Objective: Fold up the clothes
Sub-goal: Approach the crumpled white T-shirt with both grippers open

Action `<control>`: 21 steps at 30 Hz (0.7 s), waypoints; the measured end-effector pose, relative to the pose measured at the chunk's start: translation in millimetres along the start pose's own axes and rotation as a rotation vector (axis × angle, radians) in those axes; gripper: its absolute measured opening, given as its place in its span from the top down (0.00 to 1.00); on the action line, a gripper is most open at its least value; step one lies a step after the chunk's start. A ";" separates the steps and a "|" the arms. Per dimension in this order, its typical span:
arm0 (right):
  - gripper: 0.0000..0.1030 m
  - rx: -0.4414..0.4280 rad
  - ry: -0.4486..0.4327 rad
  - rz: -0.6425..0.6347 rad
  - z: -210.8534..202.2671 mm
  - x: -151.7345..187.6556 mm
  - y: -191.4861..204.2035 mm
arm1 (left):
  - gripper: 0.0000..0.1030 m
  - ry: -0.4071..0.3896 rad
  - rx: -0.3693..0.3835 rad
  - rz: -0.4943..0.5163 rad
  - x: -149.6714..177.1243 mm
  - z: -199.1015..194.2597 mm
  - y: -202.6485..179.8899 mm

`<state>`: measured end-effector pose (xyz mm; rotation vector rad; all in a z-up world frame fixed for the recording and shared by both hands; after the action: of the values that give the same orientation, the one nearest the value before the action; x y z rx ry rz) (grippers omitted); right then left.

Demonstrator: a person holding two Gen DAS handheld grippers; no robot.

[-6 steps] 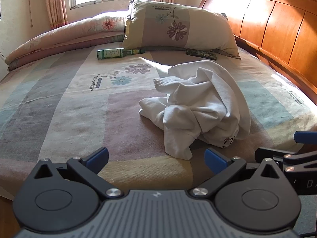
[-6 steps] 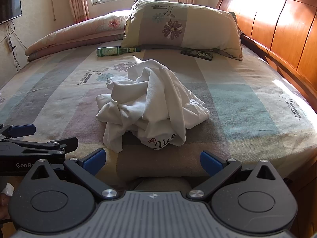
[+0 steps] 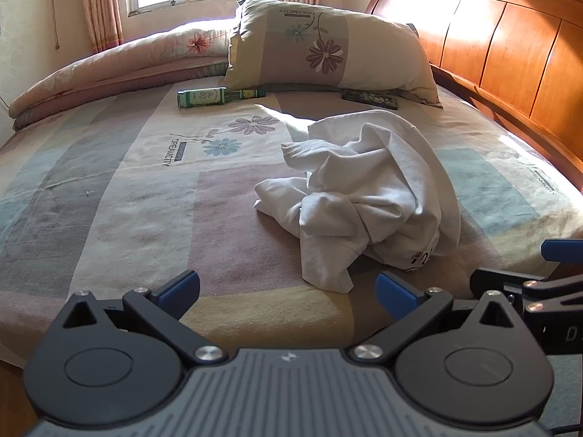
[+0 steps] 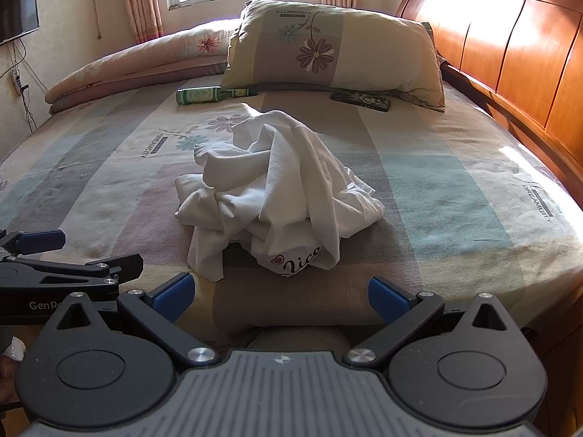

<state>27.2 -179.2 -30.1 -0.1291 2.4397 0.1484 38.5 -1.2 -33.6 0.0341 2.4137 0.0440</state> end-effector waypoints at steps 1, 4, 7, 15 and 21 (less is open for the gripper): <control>0.00 0.000 0.000 0.001 0.1 -0.1 0.0 | 0.01 0.000 -0.001 0.001 0.6 0.1 -0.4; 0.00 -0.001 0.000 0.004 0.1 -0.1 -0.2 | 0.01 -0.001 -0.003 0.001 2.0 0.8 -1.6; 0.00 0.001 0.001 0.004 0.0 0.1 -0.3 | 0.01 0.002 0.002 -0.002 3.3 1.1 -4.1; 0.00 0.003 0.008 0.002 0.3 0.0 0.2 | 0.01 0.013 0.018 -0.003 1.9 3.7 -1.1; 0.00 0.006 0.013 -0.003 2.4 0.9 1.2 | 0.01 0.015 0.025 -0.002 1.3 3.9 -0.4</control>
<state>27.9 -177.7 -32.4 -0.1314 2.4524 0.1396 40.1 -1.5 -37.4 0.0436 2.4294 0.0135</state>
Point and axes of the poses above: each gripper's, at about its wrist camera, not at the fingertips, and z roughly the way its jaws point, y to its left, x to its underside, the point moved 5 cm from there along z, roughly the way its jaws point, and after that the axes turned 6 degrees about y, right-handed, at the moved point
